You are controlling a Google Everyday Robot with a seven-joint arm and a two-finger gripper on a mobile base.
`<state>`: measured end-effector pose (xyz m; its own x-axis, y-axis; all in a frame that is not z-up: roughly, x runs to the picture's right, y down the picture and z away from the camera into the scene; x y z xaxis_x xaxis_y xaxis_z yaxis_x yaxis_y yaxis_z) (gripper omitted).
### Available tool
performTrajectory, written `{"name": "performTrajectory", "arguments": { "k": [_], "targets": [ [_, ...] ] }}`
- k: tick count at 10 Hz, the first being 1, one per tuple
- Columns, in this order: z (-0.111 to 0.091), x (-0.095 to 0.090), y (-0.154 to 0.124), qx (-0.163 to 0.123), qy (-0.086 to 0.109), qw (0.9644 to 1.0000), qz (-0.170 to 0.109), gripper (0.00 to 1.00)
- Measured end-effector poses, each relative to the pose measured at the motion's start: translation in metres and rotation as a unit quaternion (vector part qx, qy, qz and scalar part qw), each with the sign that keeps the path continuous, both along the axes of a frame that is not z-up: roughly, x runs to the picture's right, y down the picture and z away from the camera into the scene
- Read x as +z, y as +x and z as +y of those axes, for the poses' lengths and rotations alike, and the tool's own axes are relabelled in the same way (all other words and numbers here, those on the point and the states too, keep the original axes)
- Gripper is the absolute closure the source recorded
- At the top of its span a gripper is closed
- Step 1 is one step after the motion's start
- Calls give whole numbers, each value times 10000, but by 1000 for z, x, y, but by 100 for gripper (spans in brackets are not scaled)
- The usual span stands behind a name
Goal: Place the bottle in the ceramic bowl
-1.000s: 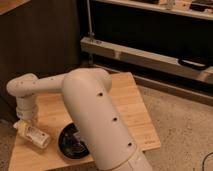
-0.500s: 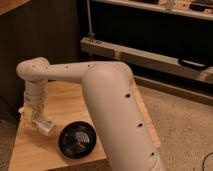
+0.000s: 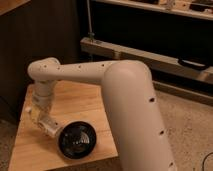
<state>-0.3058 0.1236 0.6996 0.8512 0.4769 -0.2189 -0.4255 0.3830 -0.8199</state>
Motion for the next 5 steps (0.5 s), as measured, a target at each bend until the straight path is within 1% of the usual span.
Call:
{"name": "performTrajectory", "arguments": {
  "k": [2,3,5],
  "targets": [
    [2,-6,13,15,-3,10000,16,100],
    [3,-11,17,0,1,10000,-10,100],
    [4,-16,31,49,29,10000,-64,100]
  ]
}}
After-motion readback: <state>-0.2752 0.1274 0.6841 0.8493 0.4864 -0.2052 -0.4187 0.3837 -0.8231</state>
